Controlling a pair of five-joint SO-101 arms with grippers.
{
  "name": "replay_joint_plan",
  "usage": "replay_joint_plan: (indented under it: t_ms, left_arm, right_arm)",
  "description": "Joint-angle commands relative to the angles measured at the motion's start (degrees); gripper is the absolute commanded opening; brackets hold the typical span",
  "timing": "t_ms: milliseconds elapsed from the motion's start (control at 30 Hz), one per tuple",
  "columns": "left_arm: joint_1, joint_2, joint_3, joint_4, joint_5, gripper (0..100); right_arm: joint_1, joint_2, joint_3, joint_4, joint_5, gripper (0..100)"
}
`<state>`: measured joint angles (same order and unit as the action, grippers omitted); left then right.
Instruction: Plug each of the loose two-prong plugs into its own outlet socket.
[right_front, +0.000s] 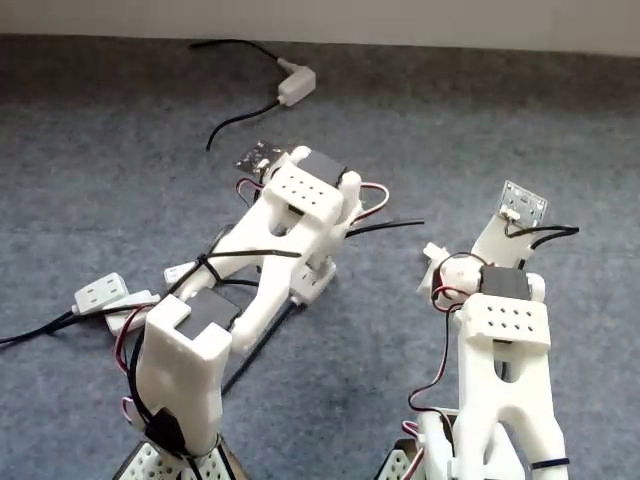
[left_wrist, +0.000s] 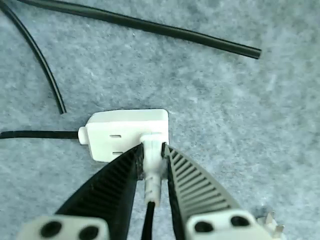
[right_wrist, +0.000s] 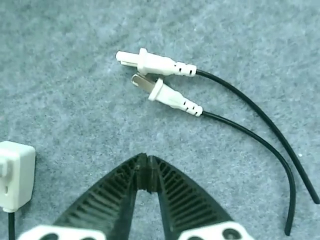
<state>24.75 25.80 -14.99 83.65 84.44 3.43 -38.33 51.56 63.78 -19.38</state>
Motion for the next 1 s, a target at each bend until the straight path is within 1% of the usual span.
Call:
replay_joint_plan:
  t_ms: [0, 133, 300, 433, 667, 767, 833, 967]
  left_arm:
    - [-1.63, -0.31, 0.57, 1.49, -4.40, 1]
    - [-1.54, 3.47, 2.95, 1.32, -7.47, 1]
    - [-1.54, 10.07, -0.92, 1.76, -12.04, 1]
    - [-1.45, 10.86, -4.44, 2.29, -15.21, 1]
    - [-1.45, 6.46, -13.32, 10.99, -24.62, 1]
    - [-1.19, 6.20, -14.37, 13.63, -26.81, 7]
    - [-1.10, 6.20, -14.29, 14.77, -29.54, 11]
    - [-1.45, 6.02, -14.29, 15.47, -39.47, 14]
  right_arm:
    - [0.57, -0.84, -0.13, -0.66, -0.79, 0.7]
    - [0.57, -0.75, -0.13, -0.66, -0.79, 0.7]
    - [0.57, -0.84, -0.13, -0.66, -0.79, 0.7]
    - [0.57, -0.92, -0.13, -0.66, -0.62, 0.7]
    - [0.57, -0.92, -0.13, -0.66, -0.53, 0.7]
    - [0.57, -0.92, -0.13, -0.66, -0.44, 0.7]
    - [0.57, -0.84, -0.13, -0.66, -0.44, 0.7]
    - [0.57, -0.75, -0.13, -0.66, -0.44, 0.7]
